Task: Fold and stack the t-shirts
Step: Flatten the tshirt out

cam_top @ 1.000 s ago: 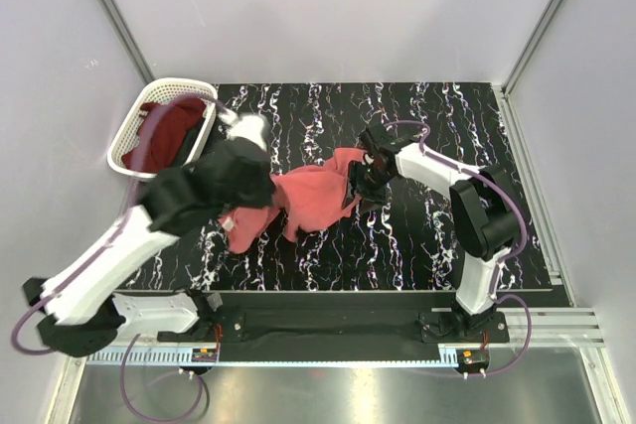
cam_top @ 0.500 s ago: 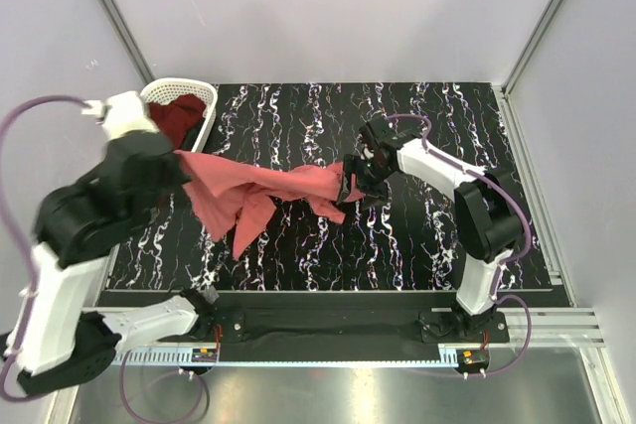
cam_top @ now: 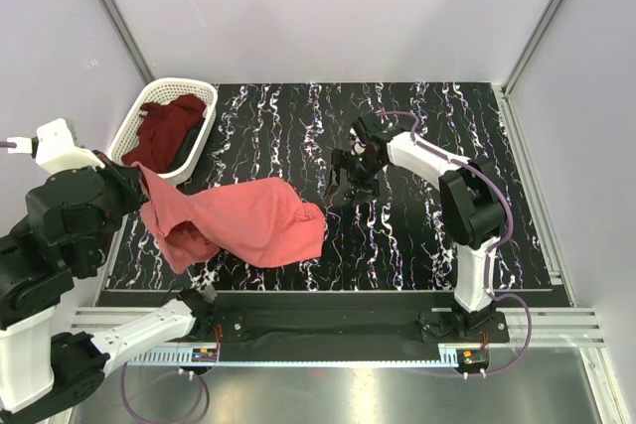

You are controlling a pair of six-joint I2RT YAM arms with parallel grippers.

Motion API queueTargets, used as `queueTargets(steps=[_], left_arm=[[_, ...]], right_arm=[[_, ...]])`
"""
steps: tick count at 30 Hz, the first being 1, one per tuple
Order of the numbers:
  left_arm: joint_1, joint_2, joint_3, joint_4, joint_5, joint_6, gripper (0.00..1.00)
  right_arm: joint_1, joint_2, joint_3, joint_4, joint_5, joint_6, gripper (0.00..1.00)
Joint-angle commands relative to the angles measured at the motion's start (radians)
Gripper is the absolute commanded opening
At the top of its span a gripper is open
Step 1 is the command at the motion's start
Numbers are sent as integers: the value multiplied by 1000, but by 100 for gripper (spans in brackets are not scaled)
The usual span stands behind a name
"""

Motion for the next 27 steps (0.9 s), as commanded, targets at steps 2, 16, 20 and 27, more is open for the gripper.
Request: queueTargets(steps=[2, 16, 20, 27], left_arm=[[2, 14, 9, -128, -15, 20, 0], [2, 8, -99, -49, 82, 28, 0], [2, 11, -83, -58, 86, 28, 0], [2, -1, -42, -75, 60, 34, 0]], right_arm=[[16, -57, -86, 35, -41, 40, 87], [330, -143, -234, 132, 188, 259, 76], [331, -62, -183, 134, 177, 224, 61], [328, -50, -137, 129, 163, 171, 49]])
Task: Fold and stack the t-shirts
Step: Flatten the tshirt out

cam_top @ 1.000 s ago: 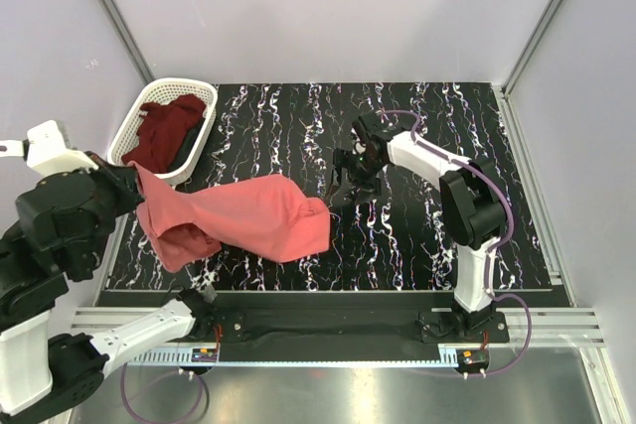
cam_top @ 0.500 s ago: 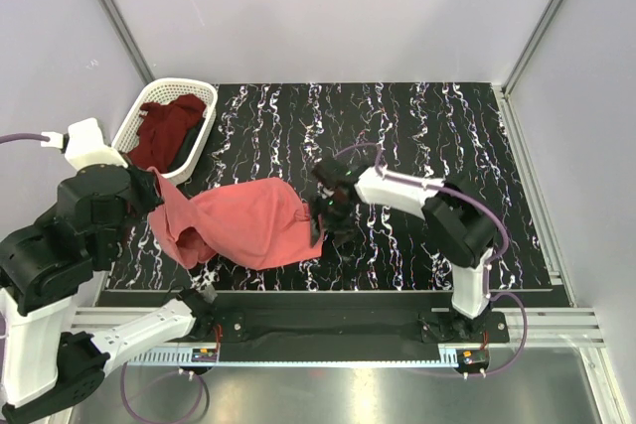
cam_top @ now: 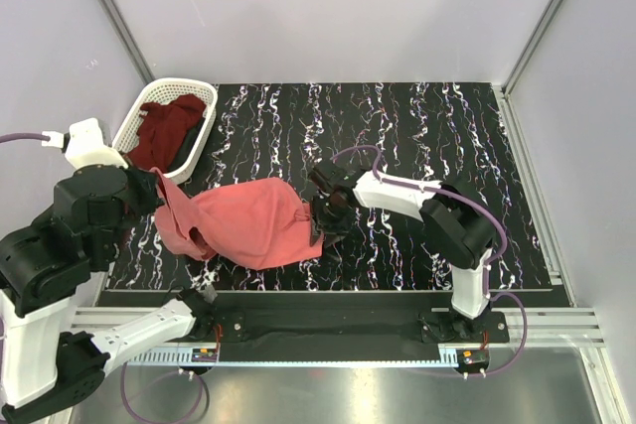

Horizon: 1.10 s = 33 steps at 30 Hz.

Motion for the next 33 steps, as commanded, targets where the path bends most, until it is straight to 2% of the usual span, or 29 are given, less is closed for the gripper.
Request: queueTargets(steps=[1, 2, 5, 7, 8, 9, 11, 13, 18, 20, 23, 26, 28, 30, 33], left_arm=[[3, -10, 40, -71, -15, 22, 0], [2, -10, 40, -74, -12, 21, 0], [2, -30, 22, -65, 0, 5, 0], [0, -40, 11, -59, 12, -1, 0], [0, -44, 11, -60, 14, -5, 0], [2, -45, 15, -62, 17, -7, 0], [2, -48, 23, -68, 14, -7, 0], [2, -48, 46, -79, 0, 1, 0], [0, -50, 144, -70, -58, 79, 0], [2, -50, 206, -48, -70, 107, 0], [2, -62, 238, 7, -61, 145, 0], [0, -83, 215, 76, -15, 179, 0], [2, -82, 180, 100, -11, 196, 0], [0, -73, 117, 120, 9, 211, 0], [0, -18, -2, 157, 48, 217, 0]], right_arm=[[-2, 19, 65, 17, 7, -38, 54], [0, 17, 59, 23, 9, -29, 57], [0, 19, 16, 60, -2, -17, 57], [0, 36, 13, 71, -23, -16, 50], [0, 37, 16, 81, -31, -13, 46], [0, 37, 25, 83, -37, -12, 31], [0, 24, 48, 45, -22, -25, 12], [0, -18, 102, -15, 15, -49, 0], [-2, -200, 272, -350, 93, -91, 0], [0, -308, 309, -490, 96, -89, 0], [0, -479, 327, -611, 90, -31, 0], [0, -672, 289, -636, 56, 58, 0], [0, -774, 266, -649, 94, 116, 0], [-11, -791, 225, -630, 130, 115, 0], [-78, -692, 199, -616, 174, 72, 0]])
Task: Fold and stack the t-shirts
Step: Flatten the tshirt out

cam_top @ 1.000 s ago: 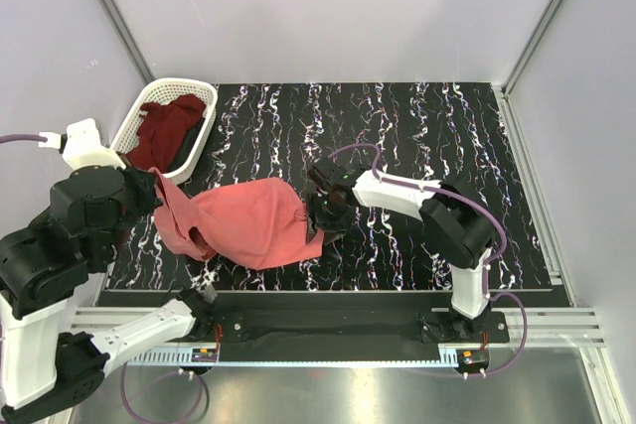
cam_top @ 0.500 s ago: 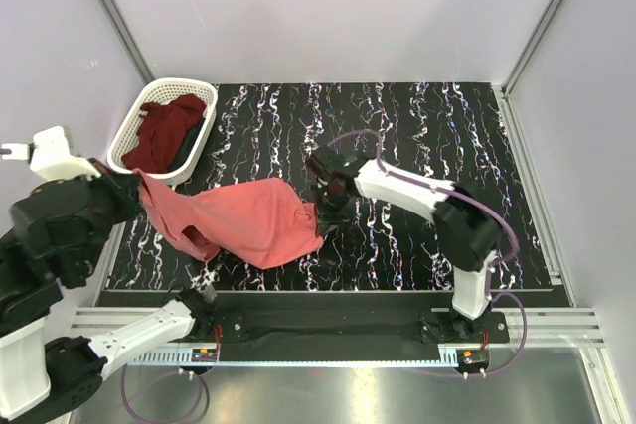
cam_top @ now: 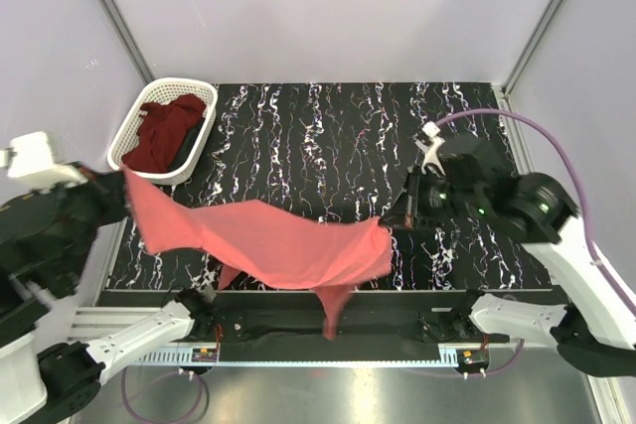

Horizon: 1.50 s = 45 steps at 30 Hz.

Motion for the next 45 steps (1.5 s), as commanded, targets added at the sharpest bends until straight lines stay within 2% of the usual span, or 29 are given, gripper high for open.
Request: queueTargets(steps=[1, 3, 6, 7, 10, 13, 14, 16, 18, 21, 22, 23, 26, 27, 28, 29, 31, 33, 35, 38, 45], left_arm=[[2, 93, -139, 94, 66, 50, 0], [2, 162, -239, 105, 81, 24, 0], [3, 243, -340, 146, 110, 10, 0], [6, 266, -393, 172, 118, 11, 0], [31, 370, -421, 182, 137, 10, 0], [42, 458, -424, 176, 140, 11, 0], [42, 472, -426, 174, 135, 11, 0], [43, 489, -427, 176, 130, 16, 0], [42, 479, -441, 185, 135, 24, 0], [42, 456, -466, 193, 144, 37, 0], [43, 444, -472, 191, 149, 39, 0], [43, 437, -475, 190, 155, 37, 0], [42, 421, -487, 186, 178, 22, 0], [43, 418, -489, 182, 184, 16, 0], [43, 415, -489, 183, 193, 11, 0], [43, 410, -489, 182, 204, 4, 0], [42, 406, -489, 183, 230, -5, 0], [43, 403, -489, 185, 241, -19, 0], [43, 400, -487, 183, 252, -24, 0], [43, 397, -483, 176, 259, -36, 0], [43, 374, -502, 179, 275, -50, 0]], right_arm=[[-86, 231, -83, -4, 94, -16, 0], [-206, 319, -131, 71, 41, -70, 0], [-319, 425, -169, 194, -30, -111, 0], [-366, 520, -153, 197, -41, -160, 0], [-405, 704, -98, 212, -61, -238, 3], [-410, 804, -41, 209, -32, -288, 22], [-410, 815, -29, 197, 15, -302, 34], [-408, 811, -3, 153, 62, -337, 41], [-408, 743, -27, 127, 118, -349, 53], [-408, 590, -144, 94, 116, -329, 52], [-408, 550, -188, 115, 85, -320, 49], [-408, 516, -292, 135, -9, -308, 47], [-408, 413, -494, 266, -153, -250, 42], [-407, 386, -533, 298, -159, -221, 40], [-408, 379, -561, 339, -165, -210, 32], [-408, 373, -601, 356, -185, -193, 30], [-407, 361, -635, 416, -193, -147, 33], [-408, 359, -681, 442, -191, -98, 45], [-407, 358, -731, 493, -204, -69, 49], [-408, 343, -779, 551, -201, -32, 49], [-411, 401, -761, 570, -132, -47, 45]])
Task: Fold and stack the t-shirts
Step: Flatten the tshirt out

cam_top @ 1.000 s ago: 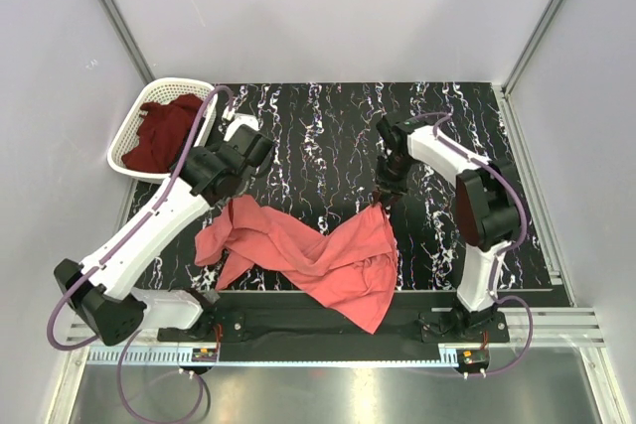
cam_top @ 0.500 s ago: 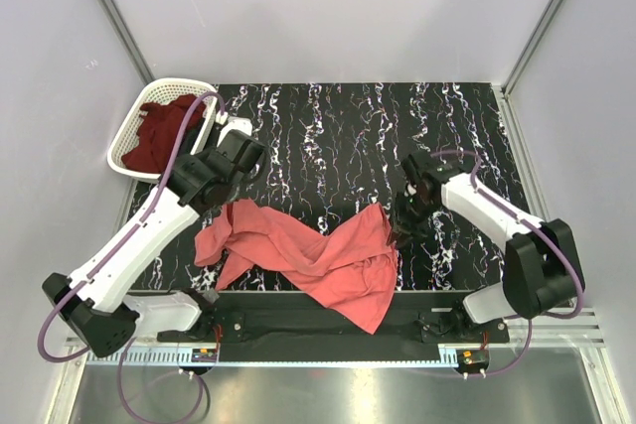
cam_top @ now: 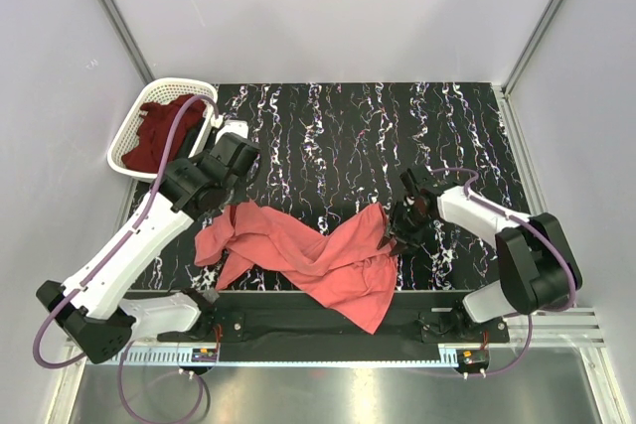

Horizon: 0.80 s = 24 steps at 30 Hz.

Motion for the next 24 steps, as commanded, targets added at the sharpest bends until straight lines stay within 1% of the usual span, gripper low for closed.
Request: queueTargets(steps=[1, 6, 9, 12, 13, 14, 15, 17, 19, 21, 22, 23, 24], left_arm=[[3, -32, -5, 16, 20, -16, 0], [4, -40, -8, 17, 19, -17, 0], [3, -42, -7, 13, 16, -16, 0], [4, -45, -10, 13, 16, -14, 0], [3, -46, -12, 13, 14, -11, 0], [4, -48, -13, 13, 13, -13, 0], [3, -48, -13, 13, 11, -13, 0], [4, -46, -16, 14, 13, -11, 0], [4, -48, -19, 14, 11, -10, 0], [4, -49, -21, 13, 11, -8, 0], [4, -52, -22, 13, 11, -8, 0], [4, -54, -24, 13, 11, -8, 0], [4, -55, -25, 14, 11, -8, 0]], right_arm=[[1, 20, 21, 60, 36, 18, 45], [-2, 70, 41, 53, 53, 12, 45], [-3, 58, 43, 46, 87, 9, 44], [-7, 60, 50, 37, 93, 0, 41], [-7, 64, 52, 42, 90, -2, 40], [-5, 66, 50, 45, 88, -2, 34], [-7, 69, 50, 51, 87, 0, 31], [-5, 77, 52, 56, 81, 0, 27], [-7, 86, 50, 57, 81, 0, 30], [-7, 83, 44, 68, 76, 0, 38], [-8, 84, 38, 71, 76, 0, 38], [-7, 83, 37, 72, 75, -2, 32], [-7, 86, 37, 69, 75, -5, 15]])
